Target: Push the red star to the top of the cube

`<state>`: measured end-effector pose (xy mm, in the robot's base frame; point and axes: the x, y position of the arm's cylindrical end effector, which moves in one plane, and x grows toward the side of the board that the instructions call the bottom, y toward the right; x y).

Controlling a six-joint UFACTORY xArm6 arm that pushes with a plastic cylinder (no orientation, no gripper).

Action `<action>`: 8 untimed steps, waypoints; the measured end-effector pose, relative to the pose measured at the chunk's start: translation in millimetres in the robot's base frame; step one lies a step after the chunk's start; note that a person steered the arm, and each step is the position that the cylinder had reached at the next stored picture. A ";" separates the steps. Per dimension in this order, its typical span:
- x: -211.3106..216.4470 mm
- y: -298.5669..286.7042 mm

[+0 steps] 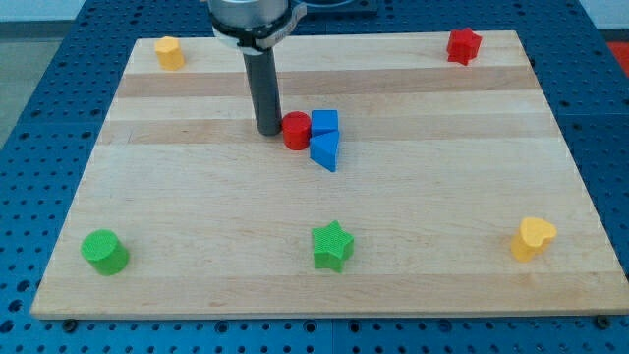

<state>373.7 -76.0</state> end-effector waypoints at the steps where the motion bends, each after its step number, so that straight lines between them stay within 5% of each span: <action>1: -47.2 9.8; 4: -176.9 128.3; 8: -182.1 213.6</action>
<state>191.7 137.7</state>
